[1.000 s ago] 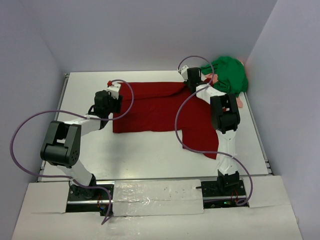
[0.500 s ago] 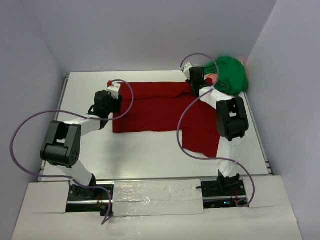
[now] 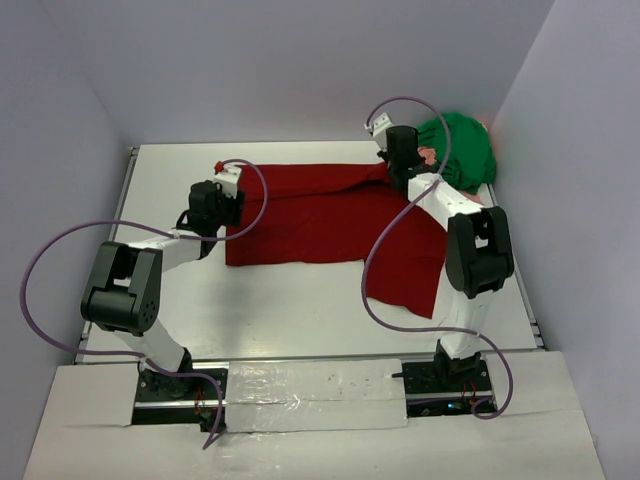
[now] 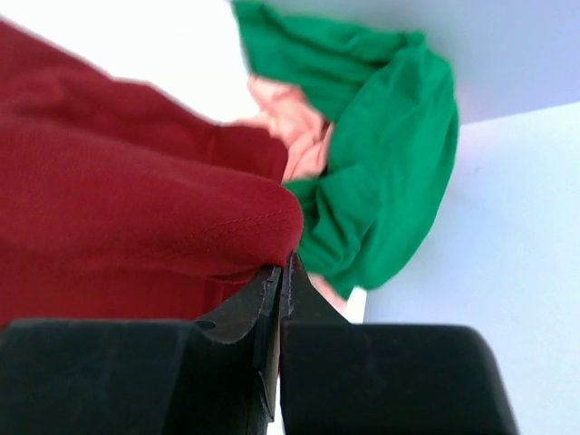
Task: Fold and stack the t-shirts
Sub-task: Fold the tshirt
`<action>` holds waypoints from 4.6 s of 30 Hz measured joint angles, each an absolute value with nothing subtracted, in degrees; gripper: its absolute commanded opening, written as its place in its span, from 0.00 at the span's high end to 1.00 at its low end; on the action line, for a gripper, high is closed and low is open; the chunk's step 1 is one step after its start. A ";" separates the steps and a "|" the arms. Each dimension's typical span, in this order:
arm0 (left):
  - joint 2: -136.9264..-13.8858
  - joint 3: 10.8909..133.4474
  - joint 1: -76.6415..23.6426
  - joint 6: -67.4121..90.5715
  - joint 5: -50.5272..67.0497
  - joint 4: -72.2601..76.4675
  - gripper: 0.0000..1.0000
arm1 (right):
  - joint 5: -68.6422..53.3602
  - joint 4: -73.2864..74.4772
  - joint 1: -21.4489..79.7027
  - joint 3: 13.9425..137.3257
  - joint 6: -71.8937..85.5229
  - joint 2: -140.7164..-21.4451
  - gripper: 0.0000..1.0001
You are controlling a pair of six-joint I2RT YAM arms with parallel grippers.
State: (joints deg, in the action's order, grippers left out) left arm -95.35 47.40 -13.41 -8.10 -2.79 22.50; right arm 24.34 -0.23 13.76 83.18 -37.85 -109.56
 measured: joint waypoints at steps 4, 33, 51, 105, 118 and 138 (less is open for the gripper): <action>-95.35 47.40 -13.41 -8.23 -2.79 22.48 0.37 | 24.14 4.19 14.20 81.97 -37.67 -107.70 1.00; -95.35 47.40 -13.41 -8.21 -2.74 22.90 0.36 | 7.90 25.02 17.76 66.13 -24.16 -90.04 0.49; -72.62 48.82 -12.73 -11.31 10.15 -5.82 0.36 | -8.71 35.35 18.20 63.05 -22.83 -77.60 0.49; -89.76 44.93 -2.44 -13.74 26.72 -16.51 0.36 | 3.33 34.17 10.63 52.90 -14.83 -66.52 0.48; -91.53 45.80 -2.46 -11.00 27.51 -14.26 0.43 | 1.93 34.61 8.82 52.93 -15.70 -65.91 0.48; -95.48 47.83 -3.22 -10.04 30.22 -12.99 1.00 | 2.09 46.89 8.58 50.26 -33.67 -72.01 0.42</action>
